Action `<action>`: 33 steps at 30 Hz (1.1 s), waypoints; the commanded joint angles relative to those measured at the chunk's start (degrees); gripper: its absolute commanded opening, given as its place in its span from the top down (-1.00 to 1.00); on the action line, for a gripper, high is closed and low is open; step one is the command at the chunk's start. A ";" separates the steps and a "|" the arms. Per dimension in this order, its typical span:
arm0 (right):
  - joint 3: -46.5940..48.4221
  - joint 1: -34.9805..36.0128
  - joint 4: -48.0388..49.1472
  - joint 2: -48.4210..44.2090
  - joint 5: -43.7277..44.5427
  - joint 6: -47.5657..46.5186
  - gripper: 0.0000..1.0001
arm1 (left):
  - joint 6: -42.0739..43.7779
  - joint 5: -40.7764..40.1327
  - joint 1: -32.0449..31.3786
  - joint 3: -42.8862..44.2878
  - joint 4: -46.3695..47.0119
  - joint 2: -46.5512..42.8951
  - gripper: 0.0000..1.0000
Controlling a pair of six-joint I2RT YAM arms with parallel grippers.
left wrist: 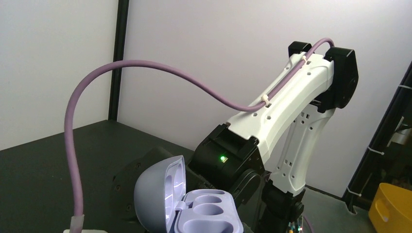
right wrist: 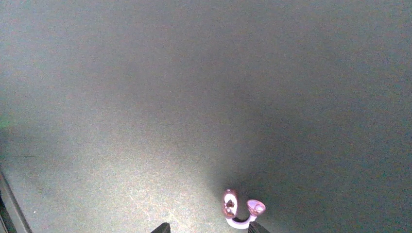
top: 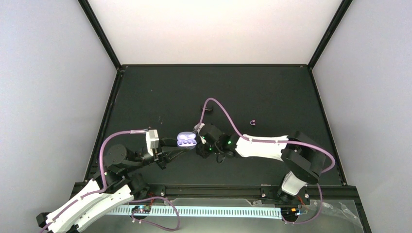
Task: Insert the wireless bluetooth earbuds into the charging case
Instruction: Pick up the earbud from the center of the board.
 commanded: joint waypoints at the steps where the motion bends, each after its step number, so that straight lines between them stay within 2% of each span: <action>1: 2.85 -0.11 0.49 3.35 -0.75 -0.88 0.22 | 0.43 -0.82 -0.30 0.03 0.93 0.33 0.97; 10: 4.09 -0.06 0.15 7.31 1.57 -0.08 0.43 | 1.02 -0.83 -0.30 0.03 0.61 0.22 0.97; 22: 5.75 -0.14 -2.15 10.84 4.80 0.30 0.58 | 1.09 -0.91 -0.30 0.20 0.29 0.06 0.97; 33: 3.22 -0.10 -2.83 5.75 5.76 0.82 0.93 | 1.34 -1.80 -0.30 -0.08 -0.11 0.10 0.97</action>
